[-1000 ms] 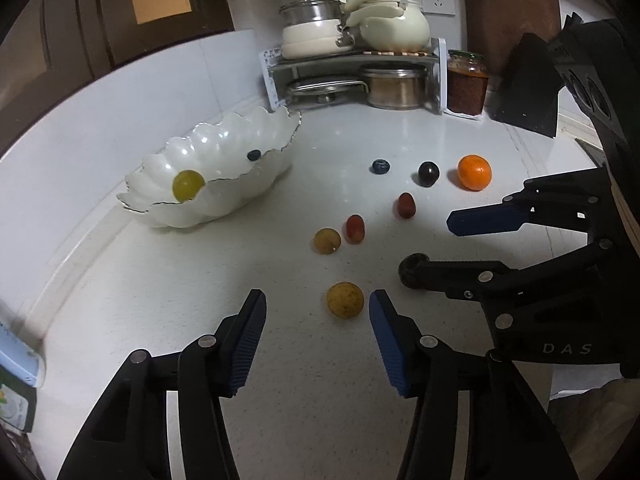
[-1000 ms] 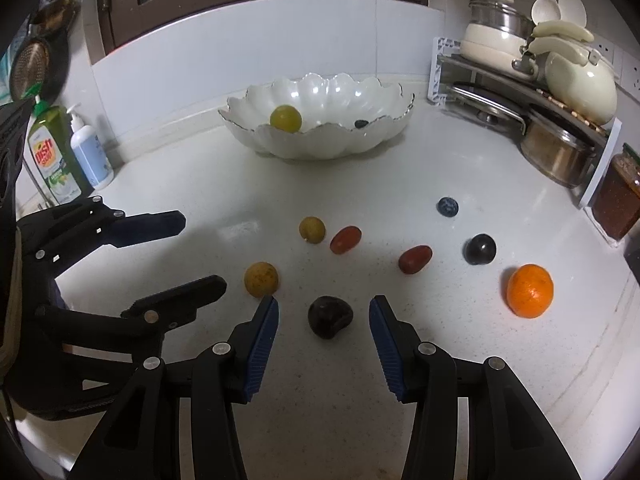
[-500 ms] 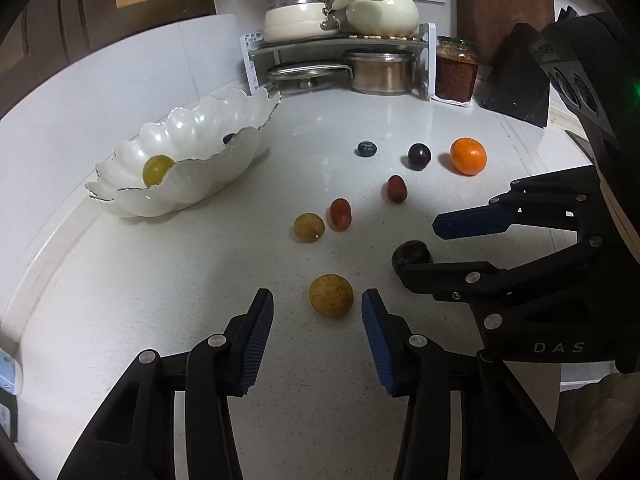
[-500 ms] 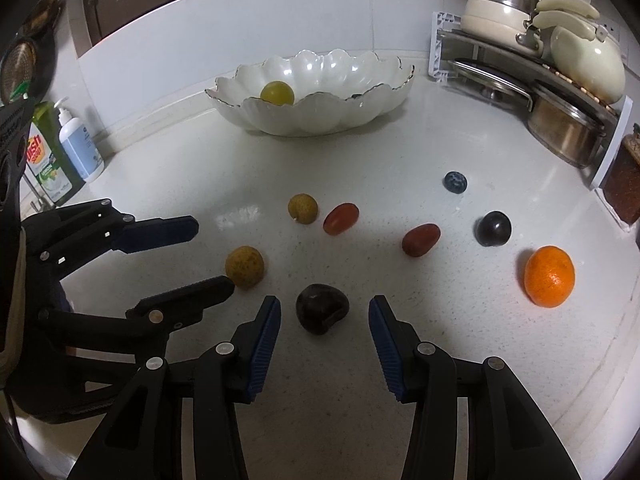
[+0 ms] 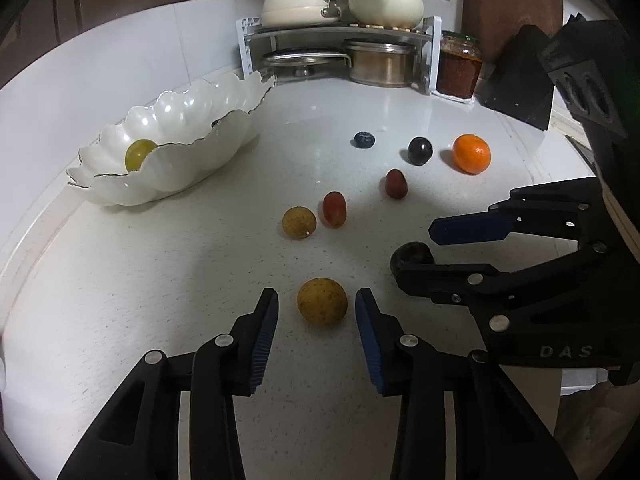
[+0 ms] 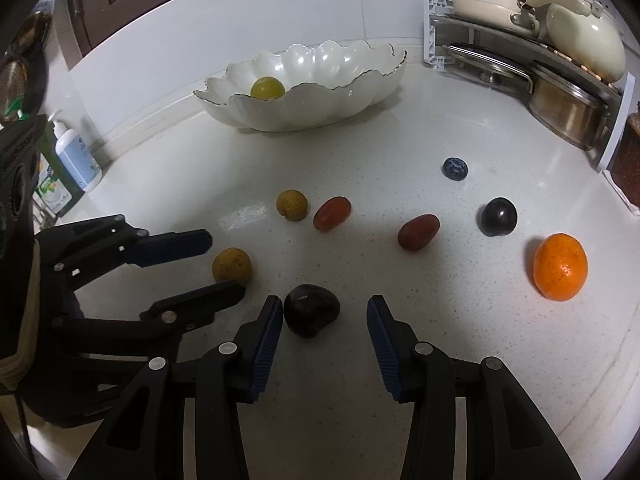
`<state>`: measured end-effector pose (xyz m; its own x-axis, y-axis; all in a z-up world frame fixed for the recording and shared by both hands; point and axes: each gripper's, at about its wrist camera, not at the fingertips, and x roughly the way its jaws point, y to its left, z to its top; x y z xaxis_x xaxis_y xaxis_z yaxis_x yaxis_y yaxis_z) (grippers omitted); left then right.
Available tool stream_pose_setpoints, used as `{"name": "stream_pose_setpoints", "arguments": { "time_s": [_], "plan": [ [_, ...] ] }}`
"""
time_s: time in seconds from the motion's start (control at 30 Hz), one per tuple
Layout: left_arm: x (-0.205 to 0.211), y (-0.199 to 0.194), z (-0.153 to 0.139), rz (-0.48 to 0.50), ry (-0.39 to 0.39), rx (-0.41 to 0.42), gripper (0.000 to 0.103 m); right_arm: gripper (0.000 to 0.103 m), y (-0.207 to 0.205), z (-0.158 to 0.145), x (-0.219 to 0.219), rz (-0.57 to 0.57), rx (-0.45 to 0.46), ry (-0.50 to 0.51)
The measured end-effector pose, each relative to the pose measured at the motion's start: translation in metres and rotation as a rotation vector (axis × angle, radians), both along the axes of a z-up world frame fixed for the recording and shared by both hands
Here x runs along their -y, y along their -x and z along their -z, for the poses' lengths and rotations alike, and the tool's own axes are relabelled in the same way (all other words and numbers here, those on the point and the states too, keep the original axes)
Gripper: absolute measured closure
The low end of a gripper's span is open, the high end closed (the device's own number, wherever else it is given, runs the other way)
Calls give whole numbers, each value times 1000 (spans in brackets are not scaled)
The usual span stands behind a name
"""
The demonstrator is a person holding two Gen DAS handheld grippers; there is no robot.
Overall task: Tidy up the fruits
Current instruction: 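Grasp the brown round fruit with the left tool while the right tool grasps a dark plum, then carry the brown fruit and dark plum in both tools over the white bowl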
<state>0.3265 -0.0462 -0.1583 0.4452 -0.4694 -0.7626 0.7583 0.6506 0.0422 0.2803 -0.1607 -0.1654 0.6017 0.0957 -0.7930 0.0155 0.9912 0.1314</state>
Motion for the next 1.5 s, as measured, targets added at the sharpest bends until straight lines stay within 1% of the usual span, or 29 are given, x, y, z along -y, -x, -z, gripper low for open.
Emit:
{"name": "stream_pose_setpoints", "arguments": {
  "time_s": [0.1, 0.2, 0.27, 0.3, 0.6, 0.77, 1.0, 1.17, 1.5],
  "plan": [
    [3, -1, 2, -5, -8, -17, 69, 61, -1, 3, 0, -16, -7, -26],
    [4, -2, 3, -11, -16, -23, 69, 67, -3, 5, 1, -25, -13, -51],
    [5, -2, 3, -19, -16, -24, 72, 71, -4, 5, 0, -30, -11, -49],
    [6, -2, 2, -22, -17, -24, 76, 71, -4, 5, 0, -32, -9, -47],
    [5, 3, -5, -109, -5, -31, 76, 72, -3, 3, 2, -44, 0, -76],
    [-3, 3, -13, -182, 25, -38, 76, 72, -2, -4, 3, -52, 21, -71],
    [-9, 7, -28, -247, 62, -23, 76, 72, -1, -18, 6, -55, 62, -66],
    [-14, 8, -45, -310, 94, 8, 76, 72, 0, -32, 8, -54, 102, -61],
    [-20, 5, -76, -371, 145, 70, 76, 72, -4, -61, 5, -70, 187, -51]
  ]
}}
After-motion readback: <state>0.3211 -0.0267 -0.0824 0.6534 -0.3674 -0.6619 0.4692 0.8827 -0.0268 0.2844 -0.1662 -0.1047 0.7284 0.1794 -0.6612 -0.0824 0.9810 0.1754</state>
